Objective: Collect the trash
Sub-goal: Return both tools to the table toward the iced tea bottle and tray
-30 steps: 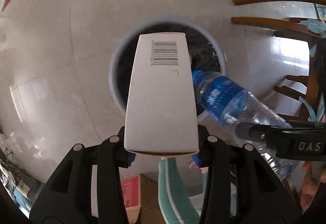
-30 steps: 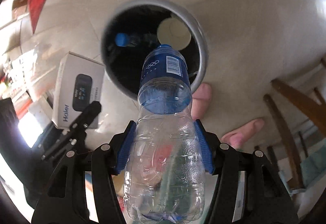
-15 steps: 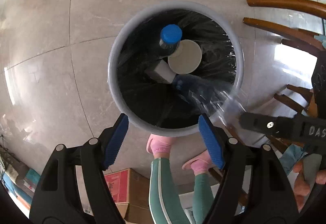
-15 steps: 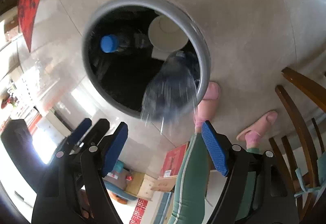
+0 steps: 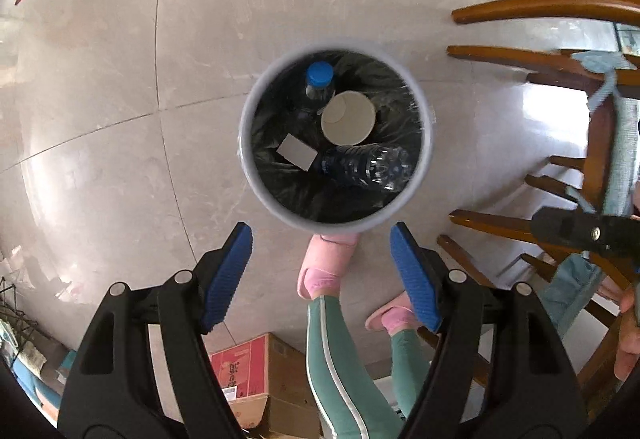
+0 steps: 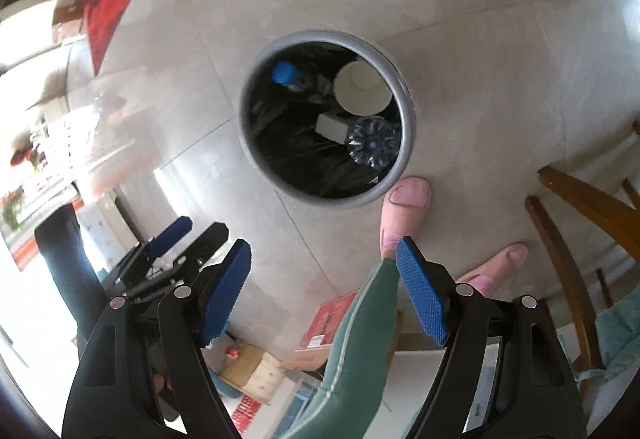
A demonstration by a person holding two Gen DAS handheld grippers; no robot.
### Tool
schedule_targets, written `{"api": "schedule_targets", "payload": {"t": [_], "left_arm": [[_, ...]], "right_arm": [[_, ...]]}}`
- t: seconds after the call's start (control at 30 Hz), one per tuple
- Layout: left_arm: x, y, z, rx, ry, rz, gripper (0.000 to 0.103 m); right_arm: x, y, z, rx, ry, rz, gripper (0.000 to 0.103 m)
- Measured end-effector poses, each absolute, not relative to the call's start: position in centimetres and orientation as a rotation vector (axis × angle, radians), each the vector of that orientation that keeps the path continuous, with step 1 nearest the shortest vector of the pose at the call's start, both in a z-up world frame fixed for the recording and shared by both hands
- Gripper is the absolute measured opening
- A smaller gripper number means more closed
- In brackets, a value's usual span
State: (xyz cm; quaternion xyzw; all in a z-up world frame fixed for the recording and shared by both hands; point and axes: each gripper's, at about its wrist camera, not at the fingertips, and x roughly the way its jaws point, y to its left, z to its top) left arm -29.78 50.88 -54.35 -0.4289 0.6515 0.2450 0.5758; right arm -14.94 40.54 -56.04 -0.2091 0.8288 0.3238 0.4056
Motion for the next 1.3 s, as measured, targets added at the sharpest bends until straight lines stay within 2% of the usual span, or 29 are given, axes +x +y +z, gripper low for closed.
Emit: {"api": "schedule_targets", "payload": {"t": [0.13, 0.23, 0.47, 0.53, 0.63, 0.73, 0.77, 0.9, 1.13, 1.3], "left_arm": [[-30.2, 51.3, -48.9, -0.954, 1.489, 0.593, 0.069], [-30.1, 51.4, -43.2, -0.895, 1.436, 0.612, 0.069], [-27.3, 49.8, -26.7, -0.618, 1.297, 0.649, 0.071], [-26.0, 48.7, -22.5, -0.537, 1.25, 0.638, 0.075], [-23.6, 46.7, -17.2, -0.463, 1.177, 0.595, 0.081], [-20.6, 43.7, -13.3, -0.404, 1.114, 0.52, 0.084], [-19.4, 42.5, -12.4, -0.384, 1.097, 0.49, 0.087], [-14.9, 38.1, -10.5, -0.324, 1.073, 0.369, 0.088], [-6.9, 30.1, -8.9, -0.22, 1.073, 0.195, 0.088], [-2.5, 24.8, -8.3, -0.136, 1.091, 0.139, 0.096]], "right_arm": [[-15.9, 40.2, -49.4, -0.554, 1.994, 0.914, 0.075], [-16.9, 40.2, -42.4, -0.554, 1.877, 1.045, 0.075], [-15.3, 36.4, -24.7, -0.418, 1.551, 1.248, 0.079], [-13.7, 34.4, -20.7, -0.372, 1.466, 1.24, 0.079], [-11.4, 31.2, -16.5, -0.305, 1.385, 1.2, 0.084], [-8.7, 26.2, -12.0, -0.208, 1.289, 1.135, 0.086], [-8.0, 24.9, -11.0, -0.183, 1.269, 1.113, 0.087], [-4.7, 17.7, -8.4, -0.076, 1.21, 0.988, 0.088], [0.2, 4.5, -7.9, 0.067, 1.192, 0.742, 0.088], [3.4, -3.7, -8.5, 0.143, 1.185, 0.591, 0.088]]}}
